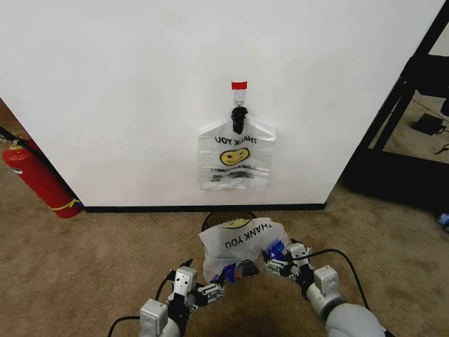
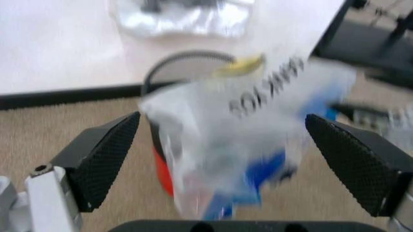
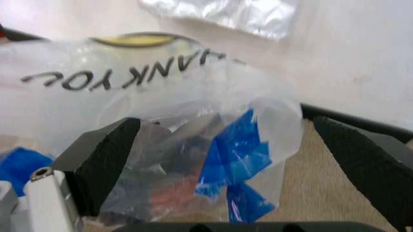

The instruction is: Pick up the garbage bag from the wall and place it over the trash bin.

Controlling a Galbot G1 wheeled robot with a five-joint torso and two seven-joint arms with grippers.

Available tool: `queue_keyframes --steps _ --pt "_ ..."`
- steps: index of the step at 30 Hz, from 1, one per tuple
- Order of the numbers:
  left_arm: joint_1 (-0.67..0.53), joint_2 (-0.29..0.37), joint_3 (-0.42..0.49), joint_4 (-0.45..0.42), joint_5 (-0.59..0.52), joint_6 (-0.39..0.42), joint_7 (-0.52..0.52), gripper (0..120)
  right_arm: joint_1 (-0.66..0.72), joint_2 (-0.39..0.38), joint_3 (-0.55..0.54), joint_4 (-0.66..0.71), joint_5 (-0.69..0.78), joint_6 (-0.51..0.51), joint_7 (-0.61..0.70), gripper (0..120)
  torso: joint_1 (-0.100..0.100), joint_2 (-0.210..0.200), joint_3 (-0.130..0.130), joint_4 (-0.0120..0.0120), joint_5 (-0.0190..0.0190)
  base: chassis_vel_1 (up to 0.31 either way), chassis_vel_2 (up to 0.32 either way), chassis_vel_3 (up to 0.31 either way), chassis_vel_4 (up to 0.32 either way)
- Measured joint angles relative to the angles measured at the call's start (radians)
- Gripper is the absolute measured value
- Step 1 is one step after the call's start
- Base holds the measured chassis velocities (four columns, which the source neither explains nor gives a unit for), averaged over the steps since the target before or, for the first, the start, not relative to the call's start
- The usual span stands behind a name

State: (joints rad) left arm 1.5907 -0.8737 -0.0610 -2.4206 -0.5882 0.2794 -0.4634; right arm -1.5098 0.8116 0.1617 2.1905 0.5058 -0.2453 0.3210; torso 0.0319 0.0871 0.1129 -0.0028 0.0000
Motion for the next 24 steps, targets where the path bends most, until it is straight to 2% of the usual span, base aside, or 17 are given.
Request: queue_keyframes --steps 1,3,6,7,8,9,10,11,13,17,18,20,22,24 --pt "-0.046 0.006 -0.013 -0.012 -0.057 0.018 -0.015 100 -0.018 0.008 0.024 0.003 -0.014 0.025 -0.025 100 0.000 0.000 0.000 0.0000 0.0000 0.000 0.000 0.000 0.000" --pt "-0.076 0.011 -0.020 -0.017 -0.091 0.027 -0.023 100 -0.033 0.018 0.046 0.003 -0.023 0.051 -0.050 100 0.000 0.000 0.000 -0.0001 -0.0002 0.000 0.000 0.000 0.000" --pt "-0.198 0.045 -0.038 -0.005 -0.223 0.058 -0.031 100 -0.071 0.075 0.130 -0.016 -0.048 0.189 -0.132 100 0.000 0.000 0.000 -0.0006 0.0002 0.000 0.000 0.000 0.000" --pt "-0.254 0.064 -0.037 0.018 -0.272 0.067 -0.027 100 -0.087 0.108 0.174 -0.027 -0.055 0.254 -0.160 100 0.000 0.000 0.000 -0.0004 0.0002 0.000 0.000 0.000 0.000" --pt "-0.272 0.071 -0.035 0.027 -0.285 0.069 -0.023 100 -0.092 0.119 0.189 -0.031 -0.056 0.273 -0.169 100 0.000 0.000 0.000 -0.0003 0.0000 0.000 0.000 0.000 0.000" --pt "-0.340 0.091 -0.021 0.070 -0.325 0.076 -0.007 100 -0.113 0.158 0.239 -0.037 -0.058 0.333 -0.199 100 0.000 0.000 0.000 -0.0001 -0.0001 0.000 0.000 0.000 0.000" --pt "-0.398 0.104 -0.007 0.106 -0.356 0.084 0.004 100 -0.133 0.184 0.274 -0.036 -0.059 0.362 -0.222 100 0.000 0.000 0.000 0.0001 0.0000 0.000 0.000 0.000 0.000" --pt "-0.398 0.104 -0.007 0.106 -0.356 0.084 0.004 100 -0.133 0.184 0.274 -0.036 -0.059 0.362 -0.222 100 0.000 0.000 0.000 0.0001 0.0000 0.000 0.000 0.000 0.000" --pt "-0.521 0.118 0.020 0.173 -0.431 0.109 0.021 100 -0.189 0.220 0.326 -0.023 -0.062 0.398 -0.259 100 0.000 0.000 0.000 -0.0005 -0.0003 0.000 0.000 0.000 0.000" --pt "-0.769 0.120 0.130 0.334 -0.550 0.166 0.072 100 -0.288 0.251 0.380 -0.009 -0.127 0.460 -0.310 100 0.000 0.000 0.000 -0.0002 -0.0004 0.000 0.000 0.000 0.000" --pt "-0.769 0.120 0.130 0.334 -0.550 0.166 0.072 100 -0.288 0.251 0.380 -0.009 -0.127 0.460 -0.310 100 0.000 0.000 0.000 -0.0002 -0.0004 0.000 0.000 0.000 0.000" --pt "-0.885 0.110 0.196 0.403 -0.599 0.203 0.104 100 -0.310 0.265 0.386 -0.006 -0.140 0.470 -0.314 100 0.000 0.000 0.000 -0.0001 -0.0002 0.000 0.000 0.000 0.000" --pt "-1.001 0.098 0.284 0.470 -0.670 0.278 0.136 100 -0.327 0.284 0.390 0.001 -0.145 0.476 -0.313 100 0.000 0.000 0.000 -0.0004 0.0002 0.000 0.000 0.000 0.000" --pt "-1.113 0.085 0.374 0.535 -0.742 0.392 0.165 100 -0.343 0.298 0.398 0.012 -0.149 0.480 -0.311 100 0.000 0.000 0.000 -0.0003 -0.0001 0.000 0.000 0.000 0.000"
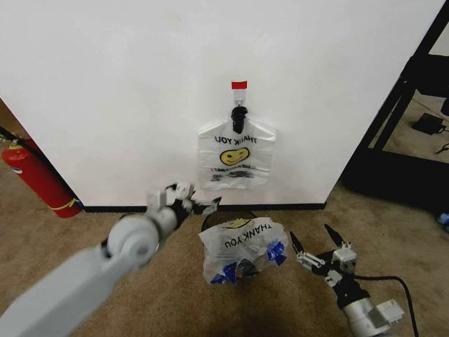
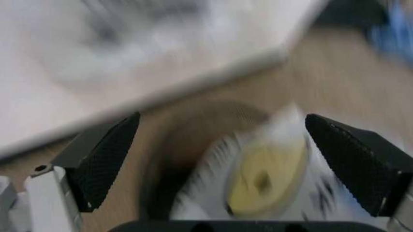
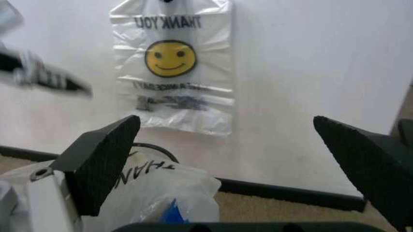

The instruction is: Pick up the garbage bag from the wall and place it over the trash bin.

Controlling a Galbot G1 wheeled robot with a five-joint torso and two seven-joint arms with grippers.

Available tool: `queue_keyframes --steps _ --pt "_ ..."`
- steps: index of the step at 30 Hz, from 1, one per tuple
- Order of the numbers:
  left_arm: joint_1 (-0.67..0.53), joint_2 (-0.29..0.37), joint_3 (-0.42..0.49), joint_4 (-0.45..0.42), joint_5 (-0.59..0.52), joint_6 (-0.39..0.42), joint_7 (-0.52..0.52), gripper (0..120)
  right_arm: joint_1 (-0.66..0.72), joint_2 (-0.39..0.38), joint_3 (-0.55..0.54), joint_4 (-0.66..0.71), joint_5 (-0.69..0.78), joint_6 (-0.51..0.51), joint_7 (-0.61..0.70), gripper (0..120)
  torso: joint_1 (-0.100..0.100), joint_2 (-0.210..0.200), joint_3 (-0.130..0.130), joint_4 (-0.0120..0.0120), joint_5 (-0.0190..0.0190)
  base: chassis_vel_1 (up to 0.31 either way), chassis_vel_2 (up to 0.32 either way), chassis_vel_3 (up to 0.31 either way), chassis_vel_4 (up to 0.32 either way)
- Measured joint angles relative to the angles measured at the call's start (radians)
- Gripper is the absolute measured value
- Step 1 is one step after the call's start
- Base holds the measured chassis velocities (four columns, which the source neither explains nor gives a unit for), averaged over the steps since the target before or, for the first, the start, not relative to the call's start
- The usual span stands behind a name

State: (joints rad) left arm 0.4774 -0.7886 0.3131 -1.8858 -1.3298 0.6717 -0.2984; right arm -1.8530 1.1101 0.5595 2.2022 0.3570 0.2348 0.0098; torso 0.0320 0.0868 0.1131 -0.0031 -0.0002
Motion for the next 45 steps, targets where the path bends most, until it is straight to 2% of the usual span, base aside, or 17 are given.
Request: queue_keyframes --steps 1,2,3,5,6,8,10,12,15,18,27,31,33,34,40,41,45 --pt "-0.078 -0.015 0.064 0.055 -0.012 0.046 0.022 100 -0.010 0.008 0.006 0.009 0.000 0.003 0.001 100 0.000 0.000 0.000 -0.0001 0.0004 0.000 0.000 0.000 0.000" --pt "-0.078 -0.015 0.064 0.055 -0.012 0.046 0.022 100 -0.010 0.008 0.006 0.009 0.000 0.003 0.001 100 0.000 0.000 0.000 -0.0001 0.0004 0.000 0.000 0.000 0.000" --pt "-0.159 -0.039 0.128 0.129 0.013 0.065 0.058 100 -0.026 0.016 0.017 0.023 0.002 0.005 0.002 100 0.000 0.000 0.000 -0.0001 0.0004 0.000 0.000 0.000 0.000" --pt "-0.236 -0.074 0.188 0.227 0.053 0.075 0.098 100 -0.044 0.025 0.034 0.042 0.012 0.008 0.003 100 0.000 0.000 0.000 -0.0003 -0.0001 0.000 0.000 0.000 0.000" --pt "-0.243 -0.078 0.194 0.237 0.057 0.075 0.104 100 -0.046 0.025 0.035 0.044 0.013 0.008 0.003 100 0.000 0.000 0.000 -0.0003 0.0001 0.000 0.000 0.000 0.000" --pt "-0.304 -0.110 0.264 0.339 0.167 0.075 0.209 100 -0.071 0.031 0.056 0.062 0.024 0.009 0.005 100 0.000 0.000 0.000 -0.0004 0.0002 0.000 0.000 0.000 0.000" --pt "-0.313 -0.113 0.281 0.354 0.208 0.075 0.250 100 -0.075 0.031 0.061 0.066 0.027 0.009 0.005 100 0.000 0.000 0.000 -0.0001 0.0000 0.000 0.000 0.000 0.000" --pt "-0.323 -0.120 0.317 0.381 0.305 0.074 0.329 100 -0.083 0.032 0.067 0.077 0.034 0.009 0.008 100 0.000 0.000 0.000 0.0005 0.0003 0.000 0.000 0.000 0.000" --pt "-0.326 -0.155 0.338 0.436 0.382 0.070 0.366 100 -0.092 0.036 0.062 0.121 0.067 -0.013 0.017 100 0.000 0.000 0.000 0.0005 -0.0001 0.000 0.000 0.000 0.000" --pt "-0.349 -0.194 0.367 0.499 0.412 0.064 0.387 100 -0.098 0.036 0.053 0.169 0.079 -0.033 0.022 100 0.000 0.000 0.000 -0.0003 0.0000 0.000 0.000 0.000 0.000" --pt "-0.384 -0.252 0.464 0.544 0.446 0.045 0.403 94 -0.107 0.031 0.064 0.175 0.082 -0.040 0.028 100 0.000 0.000 0.000 0.0001 0.0004 0.000 0.000 0.000 0.000" --pt "-0.396 -0.302 0.493 0.615 0.462 0.032 0.408 80 -0.112 0.030 0.072 0.177 0.086 -0.038 0.029 100 0.000 0.000 0.000 -0.0005 0.0002 0.000 0.000 0.000 0.000" --pt "-0.398 -0.304 0.497 0.621 0.463 0.030 0.409 77 -0.112 0.029 0.074 0.178 0.088 -0.038 0.029 100 0.000 0.000 0.000 -0.0003 0.0001 0.000 0.000 0.000 0.000" --pt "-0.401 -0.307 0.505 0.630 0.464 0.028 0.411 70 -0.113 0.028 0.077 0.179 0.093 -0.038 0.030 100 0.000 0.000 0.000 -0.0003 0.0003 0.000 0.000 0.000 0.000" --pt "-0.402 -0.304 0.514 0.632 0.465 0.019 0.410 48 -0.111 0.029 0.077 0.173 0.099 -0.040 0.032 100 0.000 0.000 0.000 0.0001 0.0002 0.000 0.000 0.000 0.000" --pt "-0.402 -0.304 0.514 0.632 0.465 0.019 0.410 48 -0.111 0.029 0.077 0.173 0.099 -0.040 0.032 100 0.000 0.000 0.000 0.0001 0.0002 0.000 0.000 0.000 0.000" --pt "-0.399 -0.292 0.514 0.616 0.447 0.021 0.396 28 -0.096 0.034 0.054 0.170 0.082 -0.047 0.035 100 0.000 0.000 0.000 0.0001 0.0001 0.000 0.000 0.000 0.000"
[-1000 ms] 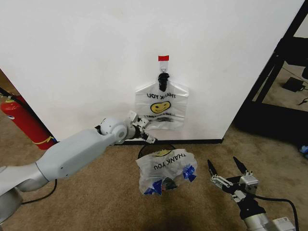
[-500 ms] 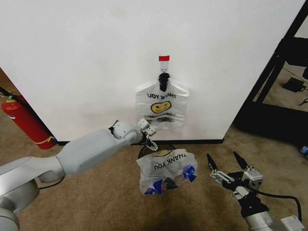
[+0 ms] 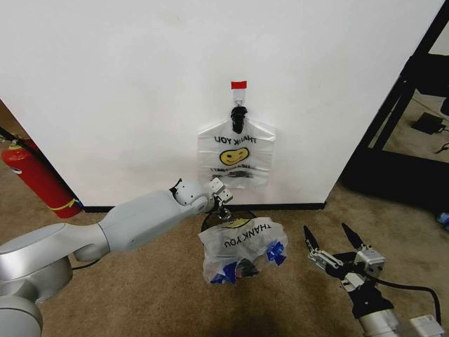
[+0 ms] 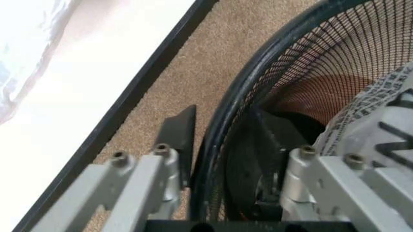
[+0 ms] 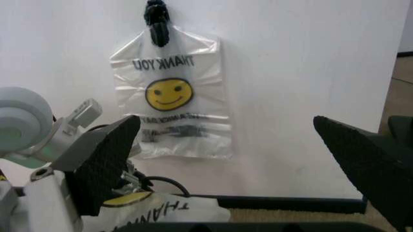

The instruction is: Pick up the garbage bag from the wall and place it over the trash bin.

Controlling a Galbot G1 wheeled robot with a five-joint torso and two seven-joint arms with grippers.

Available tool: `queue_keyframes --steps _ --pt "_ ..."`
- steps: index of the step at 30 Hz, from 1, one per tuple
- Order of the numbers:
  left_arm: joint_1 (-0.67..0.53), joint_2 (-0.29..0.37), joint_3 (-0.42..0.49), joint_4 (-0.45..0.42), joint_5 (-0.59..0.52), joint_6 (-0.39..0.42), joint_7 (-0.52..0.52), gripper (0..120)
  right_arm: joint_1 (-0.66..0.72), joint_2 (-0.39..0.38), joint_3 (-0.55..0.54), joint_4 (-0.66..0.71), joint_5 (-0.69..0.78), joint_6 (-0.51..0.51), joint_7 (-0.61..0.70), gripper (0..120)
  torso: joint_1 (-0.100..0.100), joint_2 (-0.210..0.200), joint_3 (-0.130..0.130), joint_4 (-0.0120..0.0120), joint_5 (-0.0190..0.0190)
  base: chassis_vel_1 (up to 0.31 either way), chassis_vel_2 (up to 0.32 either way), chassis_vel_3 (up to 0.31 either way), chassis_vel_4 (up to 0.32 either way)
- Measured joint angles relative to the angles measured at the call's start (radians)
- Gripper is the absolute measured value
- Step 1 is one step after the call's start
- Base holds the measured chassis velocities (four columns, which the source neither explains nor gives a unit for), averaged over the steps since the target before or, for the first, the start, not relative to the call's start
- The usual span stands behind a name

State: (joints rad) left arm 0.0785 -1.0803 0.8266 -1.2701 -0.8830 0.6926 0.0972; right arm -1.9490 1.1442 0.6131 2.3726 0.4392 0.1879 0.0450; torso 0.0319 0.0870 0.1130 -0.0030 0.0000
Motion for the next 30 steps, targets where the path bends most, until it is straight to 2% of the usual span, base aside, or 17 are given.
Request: queue_keyframes --steps 6,11,15,18,19,23,26,27,30 --pt "0.020 0.016 -0.024 -0.018 -0.048 0.006 -0.056 10 0.002 0.004 -0.005 -0.002 -0.007 -0.001 0.009 100 0.000 0.000 0.000 -0.0003 -0.0002 0.000 0.000 0.000 0.000" --pt "0.047 0.038 -0.069 -0.033 -0.074 0.012 -0.086 5 0.001 0.007 -0.015 -0.001 -0.017 -0.010 0.012 100 0.000 0.000 0.000 -0.0002 -0.0001 0.000 0.000 0.000 0.000" --pt "0.101 0.062 -0.159 -0.072 -0.133 0.028 -0.130 5 0.012 0.003 -0.024 -0.003 -0.023 -0.016 0.018 100 0.000 0.000 0.000 -0.0003 0.0002 0.000 0.000 0.000 0.000" --pt "0.186 0.099 -0.267 -0.118 -0.198 0.042 -0.183 4 0.025 -0.006 -0.028 -0.004 -0.021 -0.027 0.026 100 0.000 0.000 0.000 0.0000 0.0000 0.000 0.000 0.000 0.000" --pt "0.186 0.099 -0.267 -0.118 -0.198 0.042 -0.183 4 0.025 -0.006 -0.028 -0.004 -0.021 -0.027 0.026 100 0.000 0.000 0.000 0.0000 0.0000 0.000 0.000 0.000 0.000" --pt "0.299 0.130 -0.383 -0.170 -0.284 0.044 -0.255 4 0.038 -0.010 -0.041 -0.011 -0.021 -0.035 0.031 100 0.000 0.000 0.000 0.0003 -0.0002 0.000 0.000 0.000 0.000" --pt "0.375 0.131 -0.472 -0.200 -0.353 0.045 -0.321 4 0.045 -0.011 -0.050 -0.014 -0.021 -0.041 0.035 100 0.000 0.000 0.000 -0.0001 -0.0004 0.000 0.000 0.000 0.000" --pt "0.375 0.131 -0.472 -0.200 -0.353 0.045 -0.321 4 0.045 -0.011 -0.050 -0.014 -0.021 -0.041 0.035 100 0.000 0.000 0.000 -0.0001 -0.0004 0.000 0.000 0.000 0.000" --pt "0.422 0.121 -0.547 -0.228 -0.401 0.045 -0.378 4 0.047 -0.012 -0.052 -0.014 -0.020 -0.046 0.038 100 0.000 0.000 0.000 -0.0001 0.0001 0.000 0.000 0.000 0.000"
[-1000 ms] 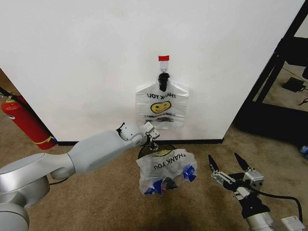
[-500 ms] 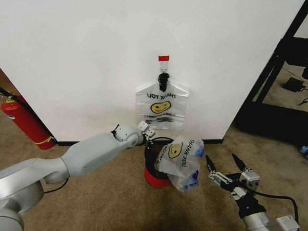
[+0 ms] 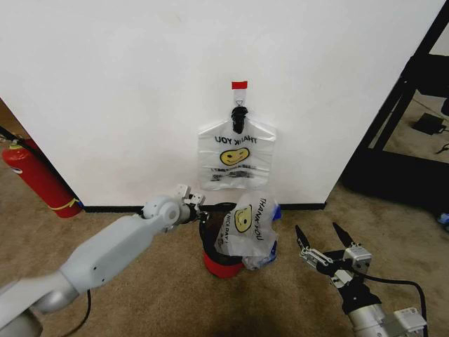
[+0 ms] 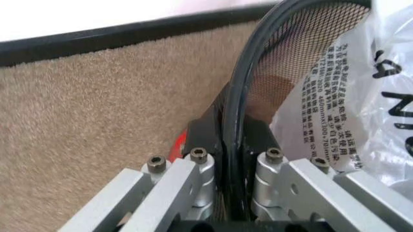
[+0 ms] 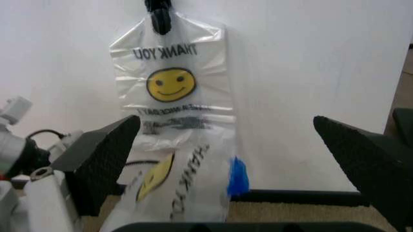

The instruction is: Pick up the garbage bag from the wall and place it over the trash bin.

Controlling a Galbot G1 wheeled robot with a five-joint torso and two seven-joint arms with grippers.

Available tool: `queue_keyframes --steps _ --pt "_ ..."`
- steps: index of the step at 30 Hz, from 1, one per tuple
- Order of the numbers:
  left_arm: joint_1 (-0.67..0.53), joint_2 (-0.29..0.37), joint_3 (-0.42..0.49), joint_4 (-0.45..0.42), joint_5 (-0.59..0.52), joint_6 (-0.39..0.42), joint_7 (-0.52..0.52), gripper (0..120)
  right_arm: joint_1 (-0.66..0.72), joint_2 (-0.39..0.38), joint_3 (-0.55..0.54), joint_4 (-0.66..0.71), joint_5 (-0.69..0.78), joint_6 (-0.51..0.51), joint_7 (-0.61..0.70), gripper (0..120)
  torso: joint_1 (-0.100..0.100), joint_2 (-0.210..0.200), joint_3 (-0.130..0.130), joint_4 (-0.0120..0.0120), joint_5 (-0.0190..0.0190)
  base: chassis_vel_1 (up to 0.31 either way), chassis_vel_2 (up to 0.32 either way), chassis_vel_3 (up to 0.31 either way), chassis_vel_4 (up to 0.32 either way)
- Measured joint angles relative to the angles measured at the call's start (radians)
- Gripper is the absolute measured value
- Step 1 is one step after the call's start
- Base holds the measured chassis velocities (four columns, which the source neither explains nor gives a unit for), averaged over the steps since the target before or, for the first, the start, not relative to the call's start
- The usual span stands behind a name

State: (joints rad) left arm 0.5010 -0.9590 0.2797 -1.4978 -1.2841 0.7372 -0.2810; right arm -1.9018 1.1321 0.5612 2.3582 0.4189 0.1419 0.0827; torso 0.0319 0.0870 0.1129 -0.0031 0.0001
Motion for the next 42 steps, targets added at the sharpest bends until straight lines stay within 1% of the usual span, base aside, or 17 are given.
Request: queue_keyframes --steps 2,7,11,13,16,20,23,26,27,29,33,34,35,36,39,42 --pt "0.044 -0.021 -0.078 -0.028 -0.045 0.000 -0.055 4 0.000 -0.001 0.000 0.001 0.005 -0.004 0.003 100 0.000 0.000 0.000 0.0000 0.0000 0.000 0.000 0.000 0.000" --pt "0.062 -0.031 -0.107 -0.041 -0.060 0.000 -0.072 4 0.000 -0.001 -0.001 0.001 0.006 -0.006 0.004 100 0.000 0.000 0.000 -0.0001 -0.0002 0.000 0.000 0.000 0.000" --pt "0.119 -0.046 -0.180 -0.084 -0.089 0.000 -0.105 4 -0.003 -0.002 -0.003 0.002 0.009 -0.010 0.007 100 0.000 0.000 0.000 -0.0006 -0.0001 0.000 0.000 0.000 0.000" --pt "0.123 -0.046 -0.184 -0.087 -0.090 0.000 -0.106 4 -0.003 -0.002 -0.003 0.002 0.009 -0.010 0.007 100 0.000 0.000 0.000 -0.0004 -0.0001 0.000 0.000 0.000 0.000" --pt "0.193 -0.039 -0.242 -0.136 -0.100 0.000 -0.127 4 -0.005 -0.002 -0.009 0.004 0.008 -0.015 0.010 100 0.000 0.000 0.000 0.0001 -0.0002 0.000 0.000 0.000 0.000" --pt "0.287 -0.043 -0.286 -0.193 -0.081 -0.001 -0.138 4 -0.002 -0.001 -0.026 0.000 -0.002 -0.017 0.012 100 0.000 0.000 0.000 0.0001 -0.0001 0.000 0.000 0.000 0.000" --pt "0.316 -0.057 -0.292 -0.204 -0.060 -0.004 -0.138 4 0.003 -0.002 -0.033 -0.002 -0.005 -0.021 0.015 100 0.000 0.000 0.000 -0.0001 -0.0001 0.000 0.000 0.000 0.000" --pt "0.341 -0.083 -0.283 -0.191 0.006 -0.049 -0.123 4 0.006 -0.002 -0.036 -0.014 -0.003 -0.024 0.020 100 0.000 0.000 0.000 0.0000 -0.0001 0.000 0.000 0.000 0.000" --pt "0.341 -0.083 -0.283 -0.191 0.006 -0.049 -0.123 4 0.006 -0.002 -0.036 -0.014 -0.003 -0.024 0.020 100 0.000 0.000 0.000 0.0000 -0.0001 0.000 0.000 0.000 0.000" --pt "0.350 -0.091 -0.277 -0.187 0.041 -0.067 -0.109 4 0.005 -0.002 -0.036 -0.021 -0.002 -0.025 0.023 100 0.000 0.000 0.000 -0.0002 -0.0001 0.000 0.000 0.000 0.000" --pt "0.369 -0.075 -0.270 -0.187 0.102 -0.076 -0.080 4 0.011 -0.005 -0.037 -0.030 -0.001 -0.028 0.025 100 0.000 0.000 0.000 -0.0002 -0.0002 0.000 0.000 0.000 0.000" --pt "0.369 -0.075 -0.270 -0.187 0.102 -0.076 -0.080 4 0.011 -0.005 -0.037 -0.030 -0.001 -0.028 0.025 100 0.000 0.000 0.000 -0.0002 -0.0002 0.000 0.000 0.000 0.000" --pt "0.377 -0.068 -0.269 -0.191 0.133 -0.081 -0.061 4 0.013 -0.005 -0.039 -0.033 -0.001 -0.029 0.025 100 0.000 0.000 0.000 0.0001 -0.0001 0.000 0.000 0.000 0.000" --pt "0.378 -0.068 -0.269 -0.191 0.135 -0.082 -0.060 4 0.013 -0.005 -0.039 -0.033 -0.001 -0.029 0.025 100 0.000 0.000 0.000 0.0001 0.0000 0.000 0.000 0.000 0.000" --pt "0.387 -0.062 -0.261 -0.192 0.217 -0.106 -0.024 4 0.018 -0.005 -0.044 -0.046 -0.001 -0.029 0.025 100 0.000 0.000 0.000 -0.0001 -0.0001 0.000 0.000 0.000 0.000" --pt "0.385 -0.063 -0.259 -0.185 0.230 -0.111 -0.017 4 0.020 -0.006 -0.045 -0.049 0.000 -0.030 0.025 100 0.000 0.000 0.000 -0.0001 -0.0001 0.000 0.000 0.000 0.000"
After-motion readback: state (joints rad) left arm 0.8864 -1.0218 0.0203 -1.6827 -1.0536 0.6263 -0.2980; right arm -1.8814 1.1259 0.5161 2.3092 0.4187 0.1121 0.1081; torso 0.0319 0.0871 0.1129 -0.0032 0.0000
